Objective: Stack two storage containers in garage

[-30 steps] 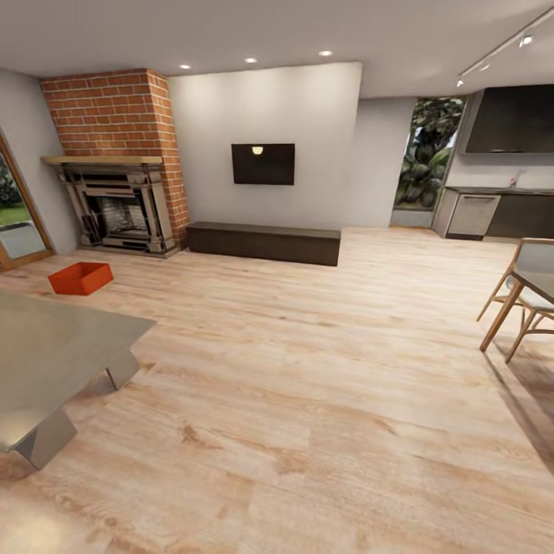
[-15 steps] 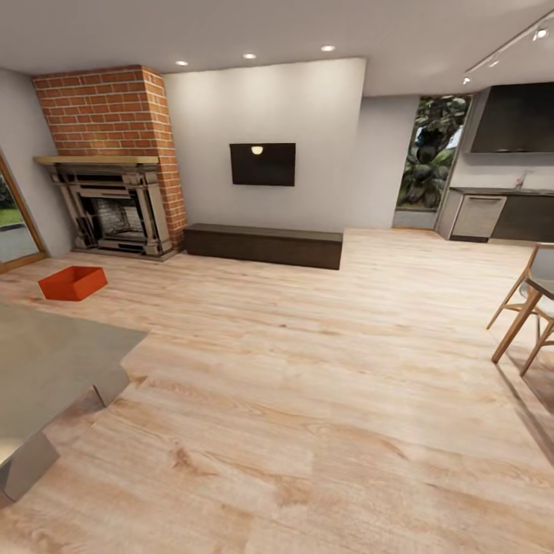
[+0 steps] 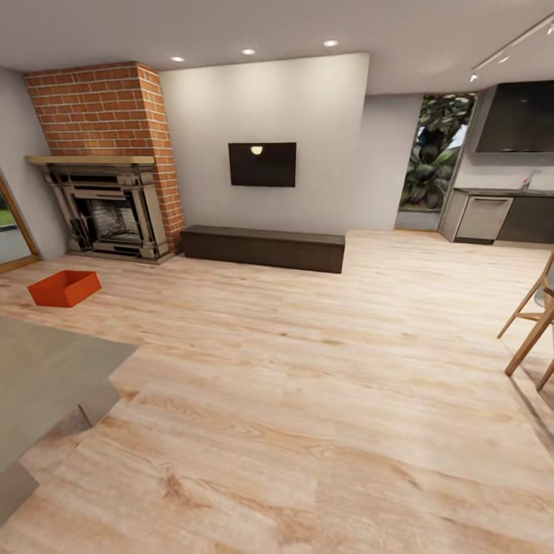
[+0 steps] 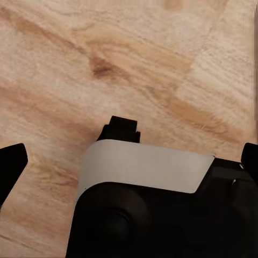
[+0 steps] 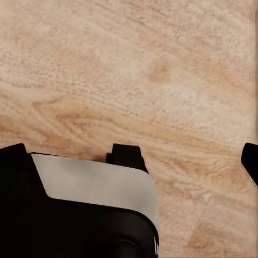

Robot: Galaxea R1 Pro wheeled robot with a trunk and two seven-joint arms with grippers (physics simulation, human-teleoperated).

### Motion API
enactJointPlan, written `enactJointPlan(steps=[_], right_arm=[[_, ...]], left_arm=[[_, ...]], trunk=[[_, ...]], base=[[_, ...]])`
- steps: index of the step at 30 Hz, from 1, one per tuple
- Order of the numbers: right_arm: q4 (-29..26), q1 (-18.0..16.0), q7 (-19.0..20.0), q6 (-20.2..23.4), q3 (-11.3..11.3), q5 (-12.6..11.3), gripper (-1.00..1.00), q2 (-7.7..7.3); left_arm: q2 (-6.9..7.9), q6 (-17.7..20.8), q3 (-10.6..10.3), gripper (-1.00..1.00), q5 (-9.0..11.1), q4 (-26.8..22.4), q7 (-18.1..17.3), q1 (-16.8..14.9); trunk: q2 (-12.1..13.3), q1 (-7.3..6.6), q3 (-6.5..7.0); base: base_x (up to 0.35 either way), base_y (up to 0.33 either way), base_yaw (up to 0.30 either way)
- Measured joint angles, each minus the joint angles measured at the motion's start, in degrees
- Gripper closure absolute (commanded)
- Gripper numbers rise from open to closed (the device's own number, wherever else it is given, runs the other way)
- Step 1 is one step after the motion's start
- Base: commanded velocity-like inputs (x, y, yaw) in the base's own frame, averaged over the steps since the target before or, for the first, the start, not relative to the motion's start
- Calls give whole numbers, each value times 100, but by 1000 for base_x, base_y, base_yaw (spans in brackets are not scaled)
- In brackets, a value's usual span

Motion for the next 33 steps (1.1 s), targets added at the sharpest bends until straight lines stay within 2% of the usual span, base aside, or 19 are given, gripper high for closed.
enactJointPlan(steps=[33], right_arm=[[0, 0, 16, 25, -2, -2, -100, 18]], left_arm=[[-1, 0, 0, -100, 3, 0, 0, -5]], trunk=[[0, 0, 0]], base=[[322, 0, 0]])
